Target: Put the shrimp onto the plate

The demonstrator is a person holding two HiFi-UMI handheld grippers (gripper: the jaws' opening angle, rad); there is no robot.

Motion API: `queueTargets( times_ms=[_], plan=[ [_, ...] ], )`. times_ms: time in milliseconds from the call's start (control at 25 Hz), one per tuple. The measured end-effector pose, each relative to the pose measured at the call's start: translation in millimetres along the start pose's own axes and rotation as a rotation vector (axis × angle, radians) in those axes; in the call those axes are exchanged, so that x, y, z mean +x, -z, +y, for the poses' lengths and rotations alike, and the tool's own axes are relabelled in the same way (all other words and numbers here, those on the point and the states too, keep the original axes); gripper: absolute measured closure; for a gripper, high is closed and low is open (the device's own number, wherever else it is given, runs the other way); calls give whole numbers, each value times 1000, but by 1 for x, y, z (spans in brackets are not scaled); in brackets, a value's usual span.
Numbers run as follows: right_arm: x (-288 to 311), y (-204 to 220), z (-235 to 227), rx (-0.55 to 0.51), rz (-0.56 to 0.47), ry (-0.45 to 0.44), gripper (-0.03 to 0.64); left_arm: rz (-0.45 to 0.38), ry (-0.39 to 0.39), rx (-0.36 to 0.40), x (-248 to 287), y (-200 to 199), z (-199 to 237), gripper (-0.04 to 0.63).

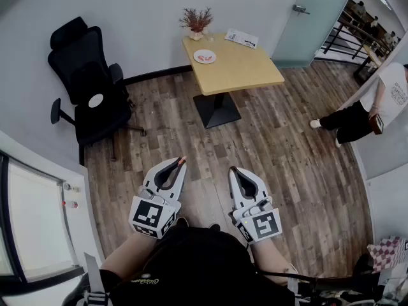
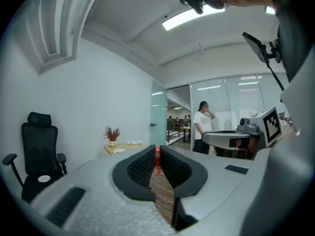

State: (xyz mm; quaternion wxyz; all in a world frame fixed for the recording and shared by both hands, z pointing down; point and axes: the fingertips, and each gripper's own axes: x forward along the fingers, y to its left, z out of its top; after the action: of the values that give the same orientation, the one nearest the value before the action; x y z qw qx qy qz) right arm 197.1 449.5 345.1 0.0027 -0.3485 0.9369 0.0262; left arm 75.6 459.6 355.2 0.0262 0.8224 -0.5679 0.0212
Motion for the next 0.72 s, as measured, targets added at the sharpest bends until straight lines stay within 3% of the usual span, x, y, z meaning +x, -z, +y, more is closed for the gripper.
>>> queueTargets(
  times_ms=[480,720],
  plan=[
    [3,1,9,48,-17,-24,615,-2,8,-20,-3,3,5,565],
    [24,4,23,40,5,-15,614,-6,8,-31,-11,6,32,565]
  ],
)
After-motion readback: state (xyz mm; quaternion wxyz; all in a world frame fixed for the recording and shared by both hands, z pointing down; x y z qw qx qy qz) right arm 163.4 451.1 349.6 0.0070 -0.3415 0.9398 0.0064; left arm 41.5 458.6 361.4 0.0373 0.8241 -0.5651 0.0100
